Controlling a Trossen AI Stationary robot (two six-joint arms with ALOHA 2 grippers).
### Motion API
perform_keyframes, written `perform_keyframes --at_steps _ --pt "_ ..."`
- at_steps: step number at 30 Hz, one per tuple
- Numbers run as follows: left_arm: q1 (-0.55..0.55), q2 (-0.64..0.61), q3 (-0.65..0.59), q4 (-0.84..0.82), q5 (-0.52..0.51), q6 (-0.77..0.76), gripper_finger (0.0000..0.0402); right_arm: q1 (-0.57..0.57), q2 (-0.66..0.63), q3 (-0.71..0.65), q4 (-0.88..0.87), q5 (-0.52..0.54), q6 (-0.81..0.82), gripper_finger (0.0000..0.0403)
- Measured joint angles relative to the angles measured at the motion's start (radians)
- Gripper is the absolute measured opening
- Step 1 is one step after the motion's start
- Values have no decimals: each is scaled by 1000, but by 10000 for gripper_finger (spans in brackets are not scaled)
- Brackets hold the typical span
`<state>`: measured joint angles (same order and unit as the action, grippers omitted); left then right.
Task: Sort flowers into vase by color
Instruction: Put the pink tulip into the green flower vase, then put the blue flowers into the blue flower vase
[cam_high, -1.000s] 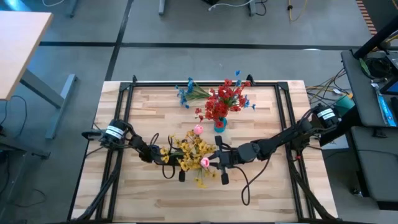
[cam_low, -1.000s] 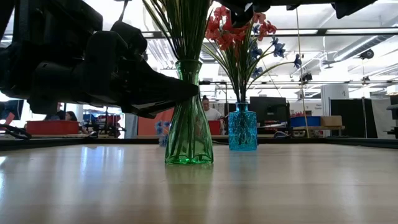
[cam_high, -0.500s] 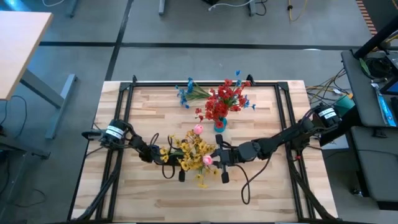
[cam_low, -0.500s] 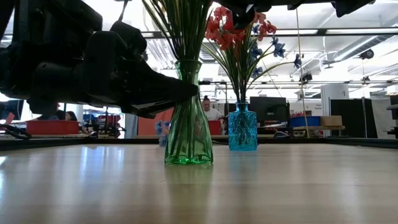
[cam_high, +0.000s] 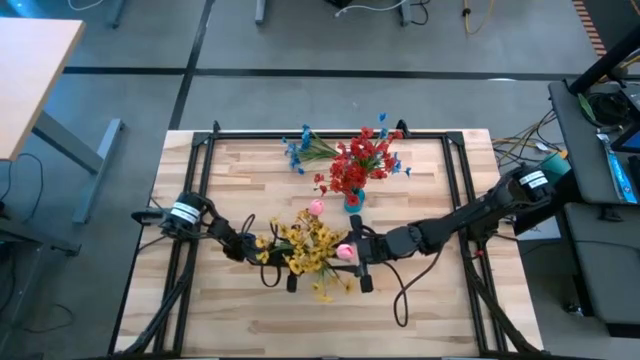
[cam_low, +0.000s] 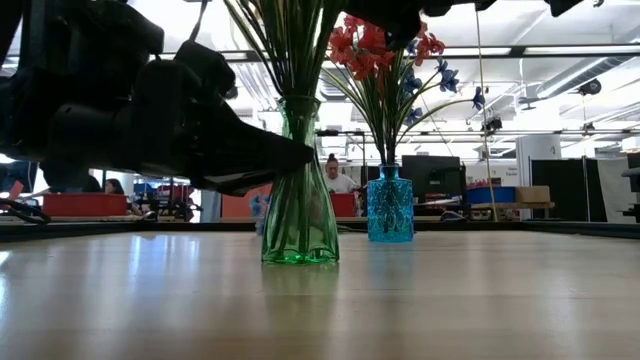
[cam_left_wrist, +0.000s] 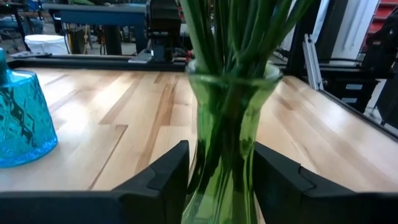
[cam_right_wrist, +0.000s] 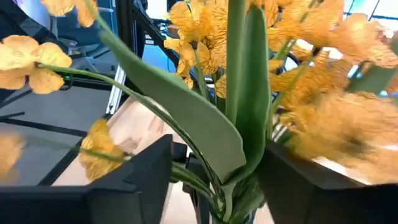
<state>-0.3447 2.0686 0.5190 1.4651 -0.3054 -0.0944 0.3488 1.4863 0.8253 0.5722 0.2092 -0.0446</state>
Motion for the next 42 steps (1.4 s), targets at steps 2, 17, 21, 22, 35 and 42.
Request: perform_keyframes --at_steps 2,17,21,22,35,42 --pt "0 0 -1 -3 -1 0 153 2 -20 0 -36 0 18 226" --pt "0 -45 -35 11 -27 -38 202 16 -116 0 -253 0 117 267" --pt "0 -76 -63 11 -28 -69 204 16 -120 0 -266 0 131 269" --pt "0 -88 -68 12 -28 -72 204 16 -120 0 -266 0 131 270" --pt "-2 -363 -304 7 41 -203 204 16 -232 4 -473 -10 219 270" --pt "18 -549 -407 -32 -17 -265 204 15 -334 4 -737 -65 354 272"
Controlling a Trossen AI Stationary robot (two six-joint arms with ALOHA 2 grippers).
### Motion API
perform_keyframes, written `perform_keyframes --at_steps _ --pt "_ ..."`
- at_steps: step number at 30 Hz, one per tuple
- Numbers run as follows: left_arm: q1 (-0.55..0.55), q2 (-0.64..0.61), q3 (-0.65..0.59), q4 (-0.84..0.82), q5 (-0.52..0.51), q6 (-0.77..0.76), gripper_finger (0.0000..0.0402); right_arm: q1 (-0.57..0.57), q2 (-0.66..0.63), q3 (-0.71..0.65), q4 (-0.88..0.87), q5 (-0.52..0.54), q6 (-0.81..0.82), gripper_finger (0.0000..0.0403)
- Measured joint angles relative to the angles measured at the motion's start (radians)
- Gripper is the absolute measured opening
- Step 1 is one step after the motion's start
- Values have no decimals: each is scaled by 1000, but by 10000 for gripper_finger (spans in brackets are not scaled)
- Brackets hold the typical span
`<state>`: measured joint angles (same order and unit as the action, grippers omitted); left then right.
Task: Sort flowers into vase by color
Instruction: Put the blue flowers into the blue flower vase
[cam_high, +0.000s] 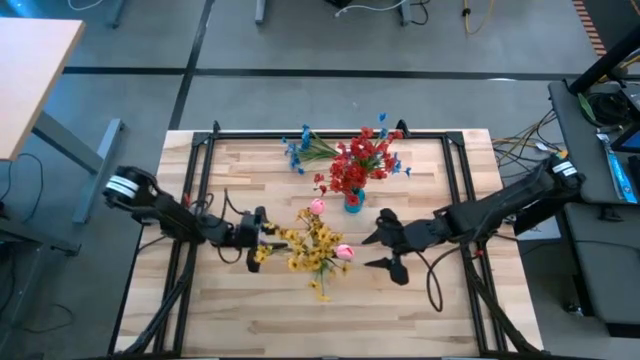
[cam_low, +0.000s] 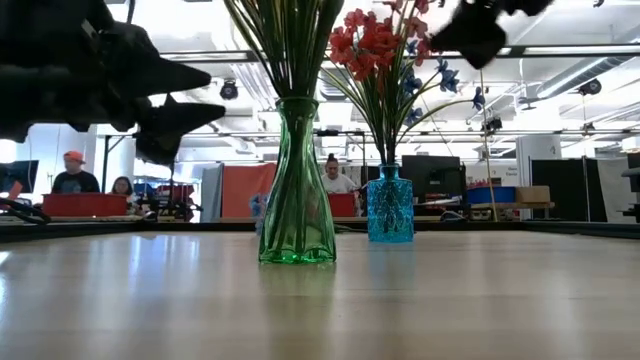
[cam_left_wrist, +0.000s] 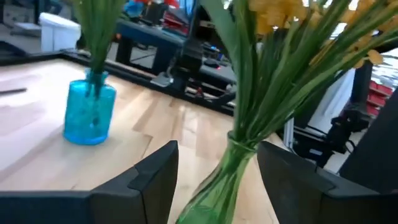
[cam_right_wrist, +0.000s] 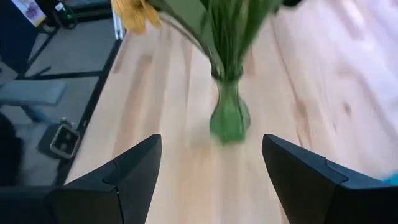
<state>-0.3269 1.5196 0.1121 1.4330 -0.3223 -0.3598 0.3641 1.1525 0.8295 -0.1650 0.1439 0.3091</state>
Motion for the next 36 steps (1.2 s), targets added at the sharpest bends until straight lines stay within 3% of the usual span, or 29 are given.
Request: perform_keyframes --at_steps 8,12,16,19,24,36 --pt "106 -110 52 -347 75 -28 204 -3 -142 -1 -349 19 215 264" --pt "233 -151 125 -607 272 -10 204 -5 -214 -3 -390 75 222 263" --pt "367 -171 216 -869 454 131 204 -5 -259 -10 -361 101 201 265" --pt "442 -176 269 -989 469 292 204 -5 -264 -15 -348 129 191 264" --pt "560 -171 340 -1059 472 521 204 -5 -254 -15 -314 141 176 264" --pt "849 -58 491 -1054 471 849 204 -10 -231 -16 -199 172 153 267"
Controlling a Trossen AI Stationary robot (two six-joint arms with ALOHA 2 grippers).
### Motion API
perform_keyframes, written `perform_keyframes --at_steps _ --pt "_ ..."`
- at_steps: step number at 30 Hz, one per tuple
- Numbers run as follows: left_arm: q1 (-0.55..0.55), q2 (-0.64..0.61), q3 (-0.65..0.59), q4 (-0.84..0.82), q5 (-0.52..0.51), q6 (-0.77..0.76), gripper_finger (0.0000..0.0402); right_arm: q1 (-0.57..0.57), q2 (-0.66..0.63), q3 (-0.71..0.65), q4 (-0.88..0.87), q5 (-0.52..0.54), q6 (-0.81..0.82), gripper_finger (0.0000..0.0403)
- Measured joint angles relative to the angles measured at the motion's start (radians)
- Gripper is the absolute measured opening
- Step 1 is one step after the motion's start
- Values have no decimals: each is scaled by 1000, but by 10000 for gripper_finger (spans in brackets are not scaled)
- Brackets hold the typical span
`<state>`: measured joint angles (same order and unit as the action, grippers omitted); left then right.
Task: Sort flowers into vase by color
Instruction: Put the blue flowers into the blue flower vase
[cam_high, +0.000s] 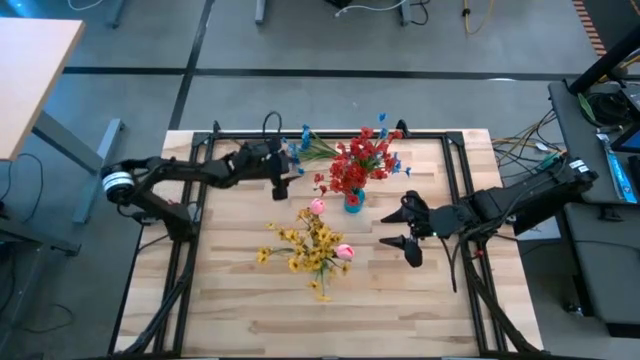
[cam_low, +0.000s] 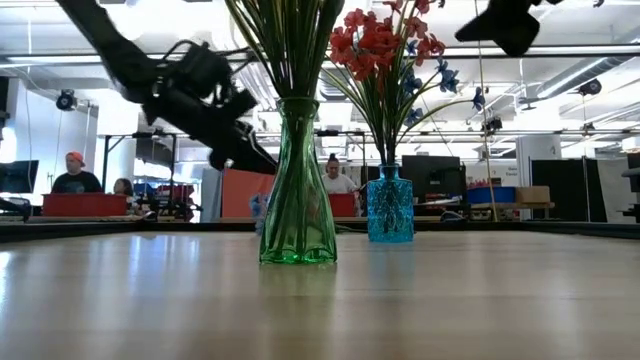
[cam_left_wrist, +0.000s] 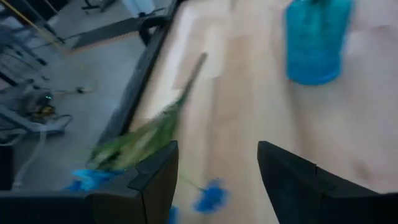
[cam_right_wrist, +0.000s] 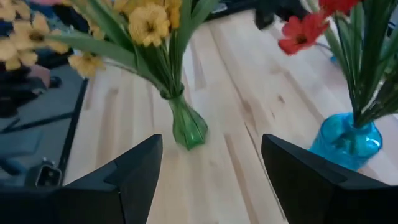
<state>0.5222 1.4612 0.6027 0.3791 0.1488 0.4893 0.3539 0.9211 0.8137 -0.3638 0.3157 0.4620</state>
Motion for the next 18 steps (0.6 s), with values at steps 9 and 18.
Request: perform_keyframes --at_steps 9,18 --pt "112 212 177 -31 127 94 204 -74 6 0 93 2 -1 270" --pt "167 381 399 -303 256 74 240 -133 6 0 109 0 20 272"
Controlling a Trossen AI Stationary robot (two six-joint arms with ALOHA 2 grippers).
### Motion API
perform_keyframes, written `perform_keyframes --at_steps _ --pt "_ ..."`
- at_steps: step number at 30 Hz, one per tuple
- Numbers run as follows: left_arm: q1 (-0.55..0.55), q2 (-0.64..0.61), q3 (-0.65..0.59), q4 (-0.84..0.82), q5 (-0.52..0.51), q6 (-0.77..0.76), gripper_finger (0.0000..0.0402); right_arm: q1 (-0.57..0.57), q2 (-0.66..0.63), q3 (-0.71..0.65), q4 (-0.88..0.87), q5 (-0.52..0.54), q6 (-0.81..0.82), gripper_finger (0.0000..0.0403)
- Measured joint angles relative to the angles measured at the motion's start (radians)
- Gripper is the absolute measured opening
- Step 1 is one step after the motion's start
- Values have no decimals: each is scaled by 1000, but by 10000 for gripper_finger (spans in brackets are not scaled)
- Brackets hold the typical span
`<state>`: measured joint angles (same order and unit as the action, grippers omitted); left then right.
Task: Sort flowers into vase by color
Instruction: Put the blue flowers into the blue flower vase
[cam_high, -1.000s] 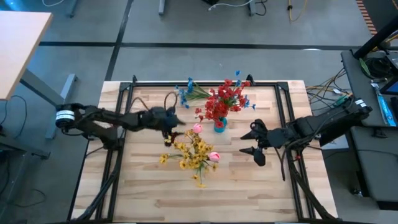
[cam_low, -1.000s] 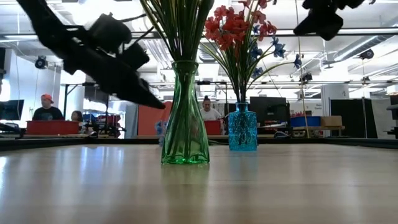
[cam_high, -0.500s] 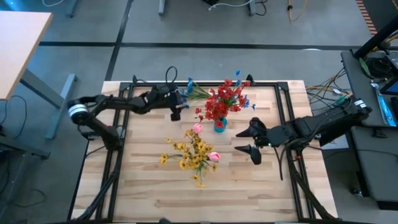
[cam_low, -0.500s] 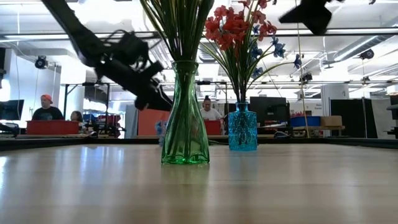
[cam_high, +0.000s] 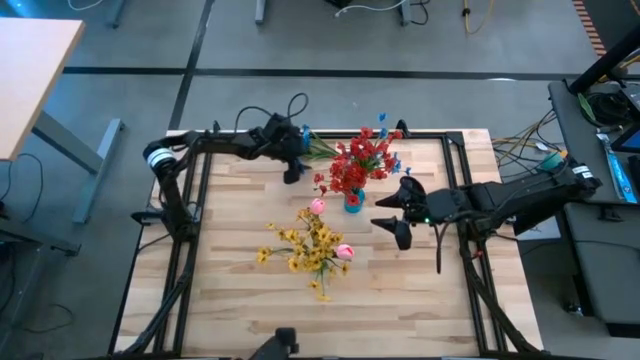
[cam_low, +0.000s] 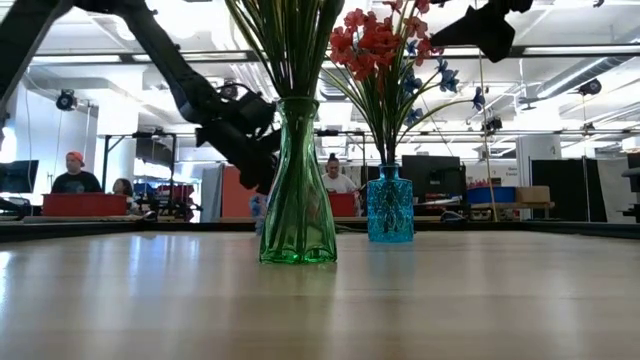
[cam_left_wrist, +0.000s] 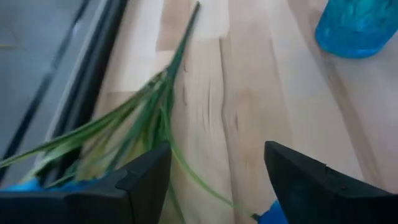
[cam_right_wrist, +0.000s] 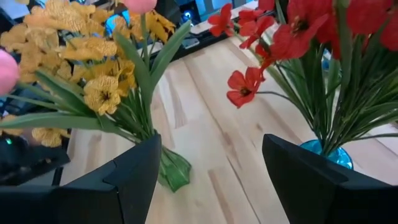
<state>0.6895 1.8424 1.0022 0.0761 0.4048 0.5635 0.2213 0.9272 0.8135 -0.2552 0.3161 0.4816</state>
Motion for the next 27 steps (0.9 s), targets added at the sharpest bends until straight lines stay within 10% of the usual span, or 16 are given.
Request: perform_keyframes --at_steps 27 --pt "5 22 13 -107 -197 -175 252 -6 8 0 36 0 34 270"
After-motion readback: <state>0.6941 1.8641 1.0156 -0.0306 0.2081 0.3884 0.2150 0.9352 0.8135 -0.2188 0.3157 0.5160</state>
